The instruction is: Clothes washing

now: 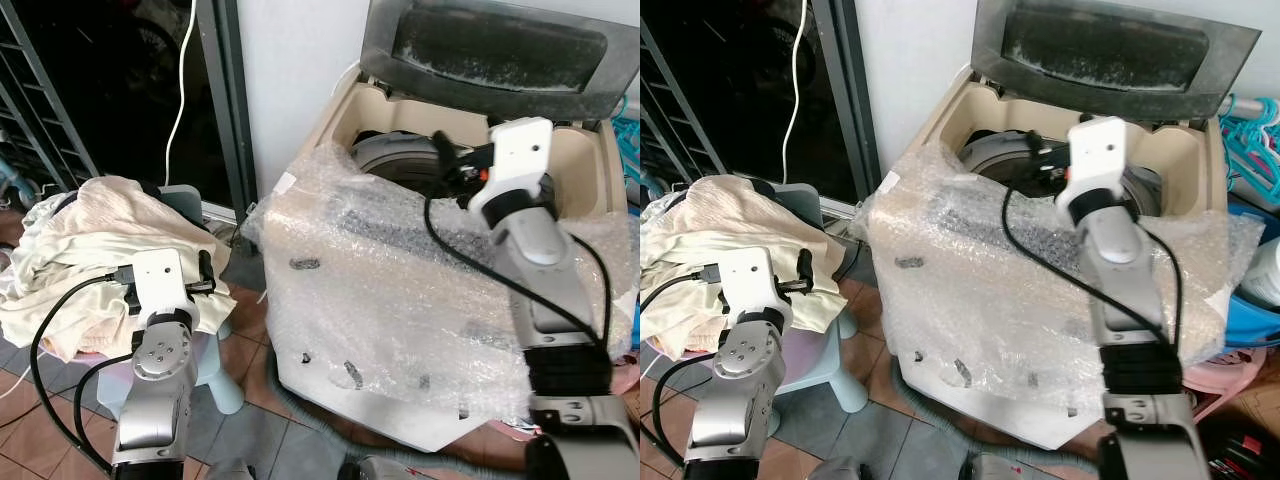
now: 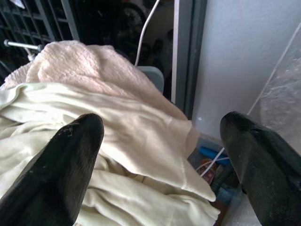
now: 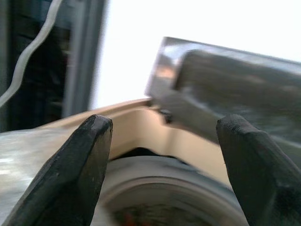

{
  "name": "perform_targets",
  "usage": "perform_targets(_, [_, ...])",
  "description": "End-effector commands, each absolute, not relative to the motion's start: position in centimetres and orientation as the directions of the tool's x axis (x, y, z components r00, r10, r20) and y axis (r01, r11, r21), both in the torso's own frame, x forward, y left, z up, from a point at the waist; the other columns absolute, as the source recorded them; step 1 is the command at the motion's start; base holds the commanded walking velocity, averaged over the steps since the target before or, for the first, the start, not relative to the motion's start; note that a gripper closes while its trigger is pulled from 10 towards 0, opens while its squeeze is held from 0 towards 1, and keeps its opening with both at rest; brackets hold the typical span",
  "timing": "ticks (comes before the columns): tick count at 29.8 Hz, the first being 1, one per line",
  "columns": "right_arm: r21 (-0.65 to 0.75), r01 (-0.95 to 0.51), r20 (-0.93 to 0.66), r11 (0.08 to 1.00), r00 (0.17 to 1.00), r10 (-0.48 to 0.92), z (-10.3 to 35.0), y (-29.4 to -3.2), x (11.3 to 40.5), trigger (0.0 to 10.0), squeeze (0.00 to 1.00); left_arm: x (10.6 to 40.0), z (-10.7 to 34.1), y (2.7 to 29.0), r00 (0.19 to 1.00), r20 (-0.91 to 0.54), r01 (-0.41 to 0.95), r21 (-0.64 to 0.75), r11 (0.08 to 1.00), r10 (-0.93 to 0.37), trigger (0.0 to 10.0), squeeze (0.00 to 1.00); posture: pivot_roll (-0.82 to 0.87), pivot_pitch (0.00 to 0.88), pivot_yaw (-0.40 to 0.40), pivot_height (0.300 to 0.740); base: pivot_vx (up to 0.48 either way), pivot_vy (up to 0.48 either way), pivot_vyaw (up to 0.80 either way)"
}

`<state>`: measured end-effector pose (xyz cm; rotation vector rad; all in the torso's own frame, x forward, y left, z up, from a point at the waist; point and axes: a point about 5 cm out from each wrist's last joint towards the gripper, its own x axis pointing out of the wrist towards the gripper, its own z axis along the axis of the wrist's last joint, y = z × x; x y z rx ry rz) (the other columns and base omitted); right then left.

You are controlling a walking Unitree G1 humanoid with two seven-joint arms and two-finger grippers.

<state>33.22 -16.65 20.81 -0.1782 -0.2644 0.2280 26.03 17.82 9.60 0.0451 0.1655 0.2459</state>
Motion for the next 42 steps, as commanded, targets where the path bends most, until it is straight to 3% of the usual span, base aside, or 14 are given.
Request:
perform_targets(1, [-0.195, -0.245, 0.254, 0.950, 0.923, 0.290, 21.0, -15.8, 32.7, 10.0, 1.00, 26.1, 9.5, 17.9, 0.951, -0.173, -0.248, 0.067, 0.966, 0.256, 10.0, 0.00, -0.03, 0.000, -0.025, 0.740, 0.000, 0.281, 0.00])
perform_targets(11, [-0.196, -0.338, 0.250, 0.921, 0.891, 0.380, 20.4, -13.5, 31.5, 10.0, 1.00, 26.1, 9.7, 17.7, 0.954, -0.163, -0.243, 0.074, 0.967, 0.252, 10.0, 0.00, -0.02, 0.000, -0.024, 0.740, 0.000, 0.480, 0.00])
perform_targets(12, [-0.203, -0.338, 0.254, 0.919, 0.888, 0.383, 20.4, -13.4, 31.5, 10.0, 0.39, 26.0, 9.7, 17.8, 0.953, -0.162, -0.247, 0.075, 0.966, 0.256, 10.0, 0.00, -0.02, 0.000, -0.023, 0.740, 0.000, 0.480, 0.00])
perform_targets(14, [-0.208, -0.339, 0.256, 0.918, 0.887, 0.385, 20.4, -13.3, 31.4, 10.0, 0.39, 26.0, 9.7, 17.8, 0.953, -0.161, -0.249, 0.076, 0.966, 0.258, 10.0, 0.00, -0.02, 0.000, -0.023, 0.740, 0.000, 0.480, 0.00])
perform_targets(15, [-0.185, -0.307, 0.246, 0.933, 0.905, 0.347, 20.2, -13.6, 31.5, 10.0, 0.00, 26.0, 9.8, 17.9, 0.952, -0.157, -0.253, 0.078, 0.964, 0.262, 10.0, 0.00, -0.02, 0.000, -0.022, 0.740, 0.000, 0.480, 0.00])
perform_targets(23, [-0.163, -0.278, 0.214, 0.947, 0.927, 0.309, 20.1, -13.0, 31.9, 10.0, 0.00, 26.1, 10.2, 18.3, 0.955, -0.125, -0.257, 0.105, 0.961, 0.269, 10.0, 0.00, -0.02, 0.000, -0.010, 0.740, 0.000, 0.480, 0.00])
perform_targets(25, [-0.050, -0.298, 0.195, 0.953, 0.933, 0.302, 19.8, -12.8, 32.0, 10.0, 0.00, 26.1, 10.3, 18.4, 0.955, -0.108, -0.265, 0.119, 0.957, 0.277, 10.0, 0.00, -0.02, 0.000, -0.009, 0.740, 0.000, 0.480, 0.00])
perform_targets(27, [-0.042, -0.144, 0.207, 0.989, 0.967, 0.149, 19.8, -13.6, 32.4, 10.0, 0.00, 26.2, 10.4, 18.7, 0.951, -0.088, -0.283, 0.131, 0.950, 0.296, 10.0, 0.00, -0.02, 0.000, -0.008, 0.740, 0.000, 0.405, 0.00])
perform_targets(28, [0.011, -0.147, 0.139, 0.989, 0.980, 0.145, 18.9, -13.7, 32.5, 10.0, 0.00, 26.1, 10.5, 18.9, 0.947, -0.082, -0.298, 0.148, 0.943, 0.312, 10.0, 0.00, -0.02, 0.000, -0.007, 0.740, 0.000, 0.000, 0.00])
perform_targets(30, [0.193, -0.268, 0.048, 0.944, 0.963, 0.264, 17.5, -13.0, 31.9, 10.0, 0.00, 26.1, 10.6, 19.1, 0.936, -0.069, -0.327, 0.183, 0.927, 0.344, 10.0, 0.00, -0.01, 0.000, -0.006, 0.740, 0.000, 0.000, 0.00])
perform_targets(31, [0.208, -0.278, 0.058, 0.938, 0.961, 0.272, 17.5, -13.0, 31.8, 10.0, 0.00, 26.0, 10.6, 19.1, 0.935, -0.066, -0.332, 0.186, 0.925, 0.349, 10.0, 0.00, -0.01, 0.000, -0.006, 0.740, 0.000, 0.000, 0.00])
perform_targets(33, [0.210, -0.283, 0.070, 0.936, 0.959, 0.275, 17.5, -12.9, 31.7, 10.0, 0.00, 26.0, 10.8, 19.2, 0.934, -0.055, -0.338, 0.188, 0.922, 0.353, 10.0, 0.00, -0.01, 0.000, -0.009, 0.740, 0.000, 0.000, 0.00])
perform_targets(37, [0.066, -0.348, 0.117, 0.935, 0.934, 0.339, 17.9, -11.9, 31.1, 10.0, 0.00, 25.9, 10.8, 19.4, 0.946, -0.065, -0.309, 0.114, 0.944, 0.318, 10.0, 0.00, -0.01, 0.000, -0.013, 0.740, 0.000, 0.000, 0.70])
perform_targets(42, [0.030, -0.383, 0.101, 0.923, 0.920, 0.378, 17.8, -11.4, 31.0, 10.0, 0.00, 25.9, 10.5, 19.2, 0.948, -0.078, -0.299, 0.107, 0.948, 0.308, 10.0, 0.00, -0.01, 0.000, -0.017, 0.740, 0.000, 0.000, 0.70])
